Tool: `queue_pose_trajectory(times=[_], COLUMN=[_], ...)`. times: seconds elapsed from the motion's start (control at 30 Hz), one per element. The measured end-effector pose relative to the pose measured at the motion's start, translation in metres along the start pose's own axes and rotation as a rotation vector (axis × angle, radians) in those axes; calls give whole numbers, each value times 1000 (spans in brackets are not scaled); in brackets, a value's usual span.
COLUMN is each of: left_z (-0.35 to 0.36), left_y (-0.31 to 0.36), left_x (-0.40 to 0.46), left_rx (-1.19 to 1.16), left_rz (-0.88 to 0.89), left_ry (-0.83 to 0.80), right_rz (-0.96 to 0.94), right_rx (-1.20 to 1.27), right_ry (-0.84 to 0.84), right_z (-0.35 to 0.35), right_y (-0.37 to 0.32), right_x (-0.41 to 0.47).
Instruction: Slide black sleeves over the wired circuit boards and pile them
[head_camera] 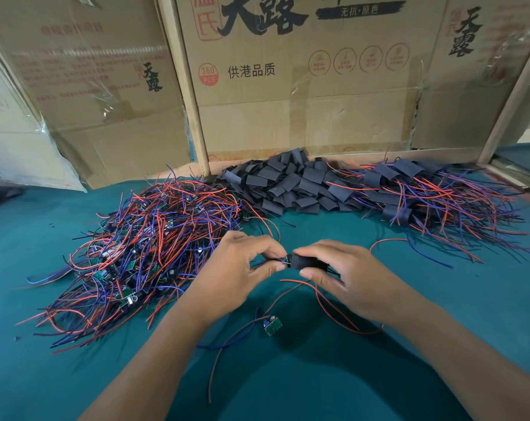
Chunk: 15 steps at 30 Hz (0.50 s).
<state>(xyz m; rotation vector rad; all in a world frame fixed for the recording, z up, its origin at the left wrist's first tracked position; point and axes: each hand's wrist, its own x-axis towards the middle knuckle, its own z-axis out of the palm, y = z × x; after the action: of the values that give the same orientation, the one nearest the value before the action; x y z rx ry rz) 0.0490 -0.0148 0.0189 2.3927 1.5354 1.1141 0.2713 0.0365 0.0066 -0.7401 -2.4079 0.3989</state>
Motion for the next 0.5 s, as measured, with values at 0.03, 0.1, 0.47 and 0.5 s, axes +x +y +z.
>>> queue_pose_trajectory(times=[0.03,0.1,0.47,0.5], left_z=[0,2,5,5], left_y=[0,2,9,10], left_x=[0,1,1,2], left_rx=[11,44,-17,-47], left_rz=[12,49,43,28], left_ry=[9,21,25,34], right_rz=[3,5,64,62], right_rx=[4,2,61,60], right_ry=[-1,-9,13,-1], right_z=[0,0,3,3], right_y=[0,-1,-5,-5], right_x=[0,0,1,1])
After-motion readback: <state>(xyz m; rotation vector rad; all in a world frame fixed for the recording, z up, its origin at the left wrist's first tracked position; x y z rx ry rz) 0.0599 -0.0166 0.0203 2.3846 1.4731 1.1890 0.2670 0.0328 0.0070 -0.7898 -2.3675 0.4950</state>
